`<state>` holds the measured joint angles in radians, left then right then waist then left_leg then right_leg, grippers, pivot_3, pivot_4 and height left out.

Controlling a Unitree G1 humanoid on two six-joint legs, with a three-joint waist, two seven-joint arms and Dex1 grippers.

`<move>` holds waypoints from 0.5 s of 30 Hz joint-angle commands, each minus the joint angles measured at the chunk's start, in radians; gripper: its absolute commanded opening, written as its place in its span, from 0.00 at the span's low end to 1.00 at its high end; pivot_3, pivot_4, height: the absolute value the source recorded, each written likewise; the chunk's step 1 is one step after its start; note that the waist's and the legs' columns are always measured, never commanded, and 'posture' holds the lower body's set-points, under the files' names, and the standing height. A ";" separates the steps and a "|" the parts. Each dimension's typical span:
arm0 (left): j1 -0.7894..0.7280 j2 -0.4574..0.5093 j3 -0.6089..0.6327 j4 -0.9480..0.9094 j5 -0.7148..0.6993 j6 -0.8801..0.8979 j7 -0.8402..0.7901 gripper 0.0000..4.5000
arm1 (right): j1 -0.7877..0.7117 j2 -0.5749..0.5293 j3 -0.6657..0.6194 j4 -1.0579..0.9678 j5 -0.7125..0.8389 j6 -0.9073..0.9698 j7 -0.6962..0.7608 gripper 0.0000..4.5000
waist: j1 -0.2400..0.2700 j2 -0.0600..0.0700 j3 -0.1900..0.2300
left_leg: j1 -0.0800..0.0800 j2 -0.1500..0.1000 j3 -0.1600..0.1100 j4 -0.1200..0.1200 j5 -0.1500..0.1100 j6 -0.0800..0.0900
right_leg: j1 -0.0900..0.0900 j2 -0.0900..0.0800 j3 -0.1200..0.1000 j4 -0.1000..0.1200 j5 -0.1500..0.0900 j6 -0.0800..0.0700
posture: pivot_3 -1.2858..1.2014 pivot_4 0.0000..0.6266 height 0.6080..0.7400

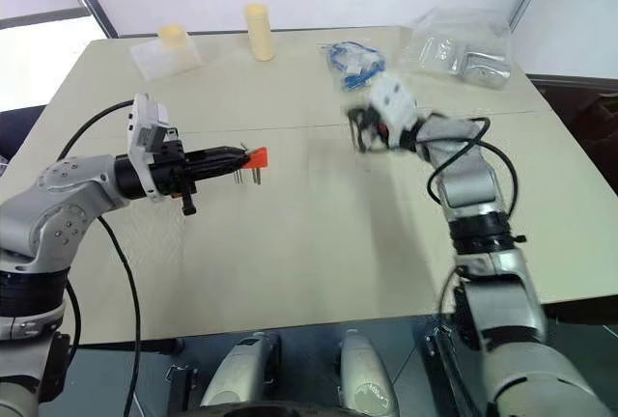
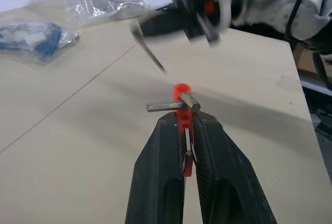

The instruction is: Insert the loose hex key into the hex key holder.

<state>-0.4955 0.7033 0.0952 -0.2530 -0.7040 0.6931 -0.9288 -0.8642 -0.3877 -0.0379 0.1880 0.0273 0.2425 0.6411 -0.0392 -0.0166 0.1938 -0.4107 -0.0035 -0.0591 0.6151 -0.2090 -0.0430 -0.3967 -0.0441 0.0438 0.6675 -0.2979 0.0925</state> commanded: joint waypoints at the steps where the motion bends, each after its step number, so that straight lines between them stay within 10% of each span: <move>1: -0.044 -0.011 0.037 0.035 -0.004 -0.009 0.024 0.00 | -0.013 0.080 -0.039 -0.081 -0.009 -0.149 -0.182 0.01 | 0.008 0.000 0.000 | 0.000 0.000 0.000 0.000 0.000 0.000 | 0.000 0.000 0.000 -0.001 0.000 0.000 | 0.52 0.24 1.00; 15: -0.184 -0.065 0.009 0.140 0.066 -0.059 0.058 0.00 | 0.054 0.235 0.132 -0.203 -0.134 -0.291 -0.369 0.01 | -0.003 0.000 0.000 | 0.000 0.000 0.000 0.000 0.000 0.000 | -0.001 0.000 0.000 0.001 0.000 0.000 | 0.52 0.24 1.00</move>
<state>-0.6601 0.6378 0.0979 -0.0989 -0.6413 0.6589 -0.8698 -0.7809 -0.1578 0.0914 0.0319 -0.1061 -0.0324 0.2793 -0.0421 -0.0167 0.1937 -0.4107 -0.0037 -0.0591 0.6149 -0.2089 -0.0431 -0.3972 -0.0436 0.0437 0.6681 -0.2978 0.0925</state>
